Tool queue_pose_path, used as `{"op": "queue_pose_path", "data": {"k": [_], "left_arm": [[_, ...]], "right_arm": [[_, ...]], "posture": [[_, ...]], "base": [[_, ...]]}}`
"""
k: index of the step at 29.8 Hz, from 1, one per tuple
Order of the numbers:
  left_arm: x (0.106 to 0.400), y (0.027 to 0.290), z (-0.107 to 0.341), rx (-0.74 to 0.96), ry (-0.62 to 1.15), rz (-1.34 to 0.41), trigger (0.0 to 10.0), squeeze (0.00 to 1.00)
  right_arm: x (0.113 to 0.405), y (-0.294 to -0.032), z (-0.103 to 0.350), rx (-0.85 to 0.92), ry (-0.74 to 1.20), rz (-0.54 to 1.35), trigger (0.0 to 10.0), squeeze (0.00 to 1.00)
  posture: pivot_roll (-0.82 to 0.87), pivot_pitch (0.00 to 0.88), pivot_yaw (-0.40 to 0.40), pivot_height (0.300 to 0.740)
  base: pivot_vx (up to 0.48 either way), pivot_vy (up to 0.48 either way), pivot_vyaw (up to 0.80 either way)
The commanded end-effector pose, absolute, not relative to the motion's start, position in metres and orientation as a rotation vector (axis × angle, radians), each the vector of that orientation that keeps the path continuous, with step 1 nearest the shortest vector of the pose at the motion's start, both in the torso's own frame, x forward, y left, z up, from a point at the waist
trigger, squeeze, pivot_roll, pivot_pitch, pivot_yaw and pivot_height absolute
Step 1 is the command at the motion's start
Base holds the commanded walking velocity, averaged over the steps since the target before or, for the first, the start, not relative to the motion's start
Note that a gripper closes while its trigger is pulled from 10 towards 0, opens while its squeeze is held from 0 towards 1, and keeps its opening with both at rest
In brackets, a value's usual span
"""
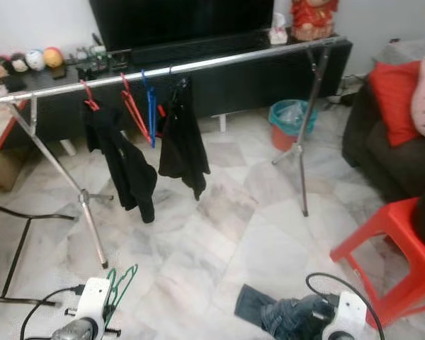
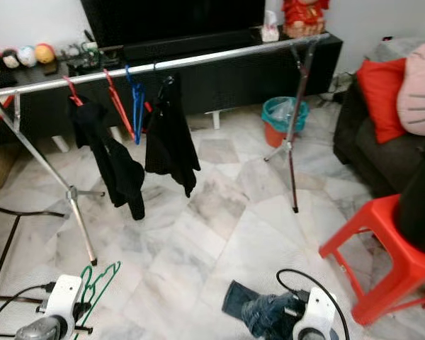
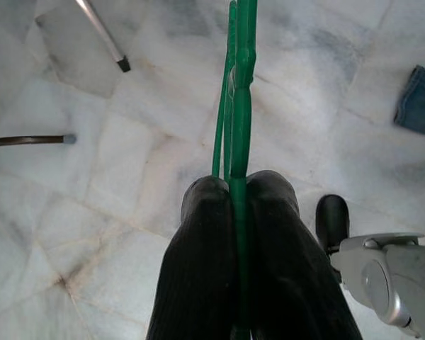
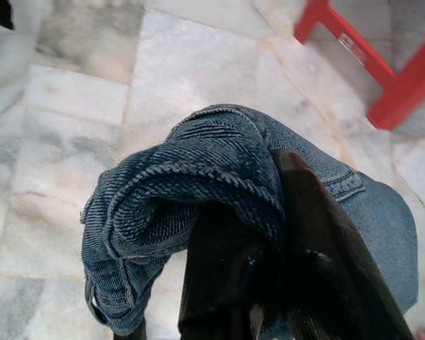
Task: Hang hanger
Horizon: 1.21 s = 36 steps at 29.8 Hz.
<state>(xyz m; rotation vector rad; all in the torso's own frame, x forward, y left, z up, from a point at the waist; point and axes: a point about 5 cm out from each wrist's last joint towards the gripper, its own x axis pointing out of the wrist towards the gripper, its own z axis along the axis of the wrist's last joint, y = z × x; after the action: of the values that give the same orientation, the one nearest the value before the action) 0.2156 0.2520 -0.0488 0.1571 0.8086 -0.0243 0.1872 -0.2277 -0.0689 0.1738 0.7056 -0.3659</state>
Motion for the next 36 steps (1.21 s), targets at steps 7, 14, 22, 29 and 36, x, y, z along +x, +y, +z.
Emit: {"op": "queue_pose_path", "data": {"k": [7,14,22,29,36], "left_arm": [[0.2147,0.2540,-0.0489,0.130,0.818,-0.014,10.0,0.00],[0.2147,0.2513,-0.0496,0.126,0.817,-0.027,10.0,0.00],[0.2144,0.2488,-0.0504,0.127,0.816,-0.044,10.0,0.00],[0.2139,0.2494,-0.0504,0.128,0.818,-0.045,10.0,0.00],[0.2135,0.2494,-0.0506,0.132,0.819,-0.050,10.0,0.00]], "right_arm": [[0.1920,-0.2297,-0.0654,0.191,0.676,-0.377,10.0,0.00],[0.1935,-0.2321,-0.0641,0.204,0.669,-0.385,10.0,0.00],[0.1957,-0.2324,-0.0629,0.209,0.662,-0.386,10.0,0.00],[0.1977,-0.2318,-0.0616,0.195,0.654,-0.378,10.0,0.00],[0.1989,-0.2289,-0.0615,0.190,0.652,-0.361,10.0,0.00]], "posture": [[0.07,0.005,0.078,0.740],[0.07,0.009,0.076,0.740],[0.07,0.012,0.074,0.740],[0.07,0.015,0.077,0.740],[0.07,0.017,0.078,0.740]], "base": [[0.000,0.126,0.67],[0.000,0.373,0.18],[0.000,0.397,0.00],[0.000,0.386,0.00],[0.000,0.382,0.80]]}}
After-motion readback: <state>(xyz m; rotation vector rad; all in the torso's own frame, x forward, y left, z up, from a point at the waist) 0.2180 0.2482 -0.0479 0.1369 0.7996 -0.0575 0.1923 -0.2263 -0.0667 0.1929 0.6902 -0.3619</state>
